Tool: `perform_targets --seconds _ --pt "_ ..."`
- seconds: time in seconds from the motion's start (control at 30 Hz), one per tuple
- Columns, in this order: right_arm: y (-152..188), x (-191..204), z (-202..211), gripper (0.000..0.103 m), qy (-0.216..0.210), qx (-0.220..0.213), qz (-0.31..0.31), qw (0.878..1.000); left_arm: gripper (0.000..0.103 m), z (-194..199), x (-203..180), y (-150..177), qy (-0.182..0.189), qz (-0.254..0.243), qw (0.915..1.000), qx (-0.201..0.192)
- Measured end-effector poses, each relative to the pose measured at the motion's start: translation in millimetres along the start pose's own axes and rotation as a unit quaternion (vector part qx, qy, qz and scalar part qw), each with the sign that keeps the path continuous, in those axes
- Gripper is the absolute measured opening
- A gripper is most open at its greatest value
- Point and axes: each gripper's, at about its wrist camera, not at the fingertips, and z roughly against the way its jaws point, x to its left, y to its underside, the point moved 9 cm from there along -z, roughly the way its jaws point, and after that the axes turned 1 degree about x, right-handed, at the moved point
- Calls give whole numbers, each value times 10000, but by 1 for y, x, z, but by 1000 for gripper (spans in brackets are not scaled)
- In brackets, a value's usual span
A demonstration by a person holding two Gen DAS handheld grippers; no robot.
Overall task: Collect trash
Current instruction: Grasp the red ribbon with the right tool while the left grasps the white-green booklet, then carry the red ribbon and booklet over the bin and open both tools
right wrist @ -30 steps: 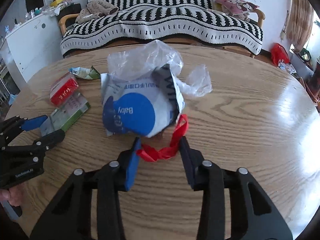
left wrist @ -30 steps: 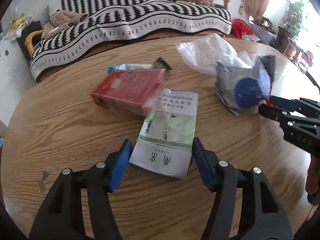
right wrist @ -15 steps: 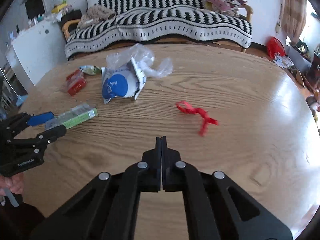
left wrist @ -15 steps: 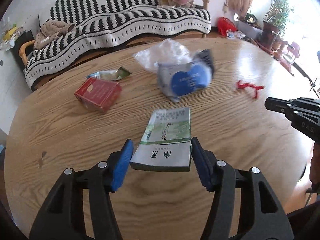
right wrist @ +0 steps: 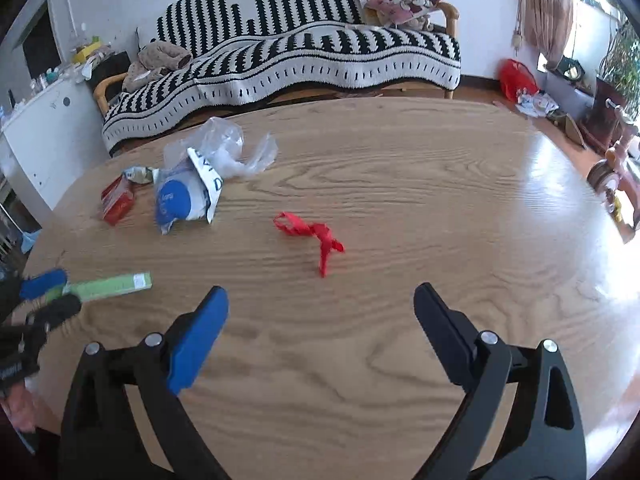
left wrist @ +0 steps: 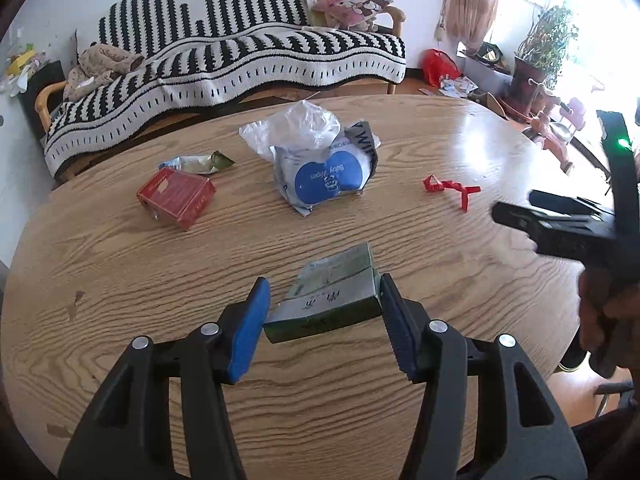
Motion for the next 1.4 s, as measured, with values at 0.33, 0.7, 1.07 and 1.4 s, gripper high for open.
perform_targets --seconds 0.33,0.7,1.07,1.4 --pt "-19 4 -70 43 384 219 71 9990 54 -11 13 4 7 64 9999 144" --pt "-14 17 -63 9 72 357 164 9992 82 -43 17 18 -120 -124 9983 552" --pt "-9 6 -24 9 49 173 153 9997 64 -75 14 12 -235 -152 9976 627" --pt "0 -32 26 9 147 -95 -142 9997 54 -61 -21 -2 -160 -91 9985 519"
